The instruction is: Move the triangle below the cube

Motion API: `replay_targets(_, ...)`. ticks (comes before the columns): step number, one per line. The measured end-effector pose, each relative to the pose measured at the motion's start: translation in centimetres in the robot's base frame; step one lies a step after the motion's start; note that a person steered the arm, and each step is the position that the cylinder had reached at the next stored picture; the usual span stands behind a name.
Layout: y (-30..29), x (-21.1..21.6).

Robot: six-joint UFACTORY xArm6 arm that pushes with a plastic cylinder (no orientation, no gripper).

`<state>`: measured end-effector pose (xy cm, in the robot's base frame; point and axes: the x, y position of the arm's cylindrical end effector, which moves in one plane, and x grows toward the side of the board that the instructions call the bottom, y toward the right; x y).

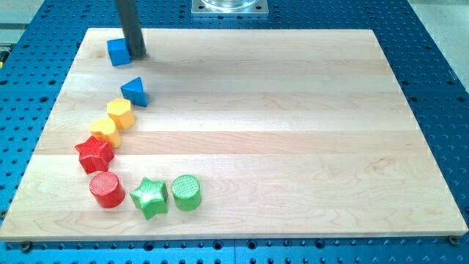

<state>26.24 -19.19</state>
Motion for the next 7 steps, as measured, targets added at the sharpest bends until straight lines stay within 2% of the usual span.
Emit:
replay_targets(1,-0.2,0.0)
replay_targets(2,3.2,1.3)
replay_targets(3,7.5,5.6)
replay_targets(4,7.1,10.7)
replay_targets(5,6.6,13.2)
replay_targets(6,5.1,13.7)
replay_targets(7,1.0,11.0)
